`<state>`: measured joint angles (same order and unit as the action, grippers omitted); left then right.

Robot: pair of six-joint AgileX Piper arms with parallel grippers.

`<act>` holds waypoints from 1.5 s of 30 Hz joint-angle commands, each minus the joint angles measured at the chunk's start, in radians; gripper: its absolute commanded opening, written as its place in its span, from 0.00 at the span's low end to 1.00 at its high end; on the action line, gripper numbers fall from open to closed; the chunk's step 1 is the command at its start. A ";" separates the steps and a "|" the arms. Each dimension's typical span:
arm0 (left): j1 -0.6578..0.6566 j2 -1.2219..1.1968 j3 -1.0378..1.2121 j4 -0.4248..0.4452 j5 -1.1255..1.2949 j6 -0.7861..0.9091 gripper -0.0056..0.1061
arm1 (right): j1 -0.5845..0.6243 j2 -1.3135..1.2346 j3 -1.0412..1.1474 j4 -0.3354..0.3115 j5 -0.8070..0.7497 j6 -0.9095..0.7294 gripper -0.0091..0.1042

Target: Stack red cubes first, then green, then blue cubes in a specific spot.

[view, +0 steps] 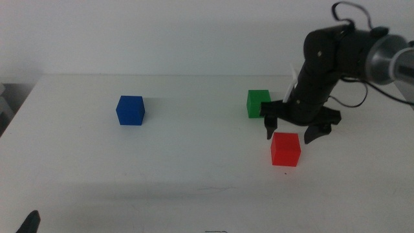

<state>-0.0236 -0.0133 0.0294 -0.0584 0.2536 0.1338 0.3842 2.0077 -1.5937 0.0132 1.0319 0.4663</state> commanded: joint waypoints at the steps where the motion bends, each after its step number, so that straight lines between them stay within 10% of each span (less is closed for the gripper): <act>1: -0.002 -0.020 -0.003 -0.009 -0.077 0.000 0.86 | 0.002 -0.022 -0.035 -0.004 -0.033 0.007 0.78; 7: -0.002 -0.020 -0.003 -0.009 -0.077 0.000 0.86 | 0.002 0.025 -0.035 -0.013 -0.059 0.010 0.65; 13: -0.002 -0.020 -0.003 -0.009 -0.077 0.000 0.86 | 0.005 0.022 -0.035 -0.036 -0.042 0.015 0.08; 21: -0.002 -0.020 -0.003 -0.009 -0.077 0.000 0.86 | 0.134 0.036 -0.205 -0.113 0.043 0.112 0.07; 45: -0.002 -0.020 -0.003 -0.009 -0.077 0.000 0.86 | 0.321 0.242 -0.463 -0.054 0.218 0.235 0.07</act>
<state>-0.0236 -0.0133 0.0294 -0.0584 0.2537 0.1338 0.7057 2.3157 -2.0277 -0.0308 1.2203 0.6941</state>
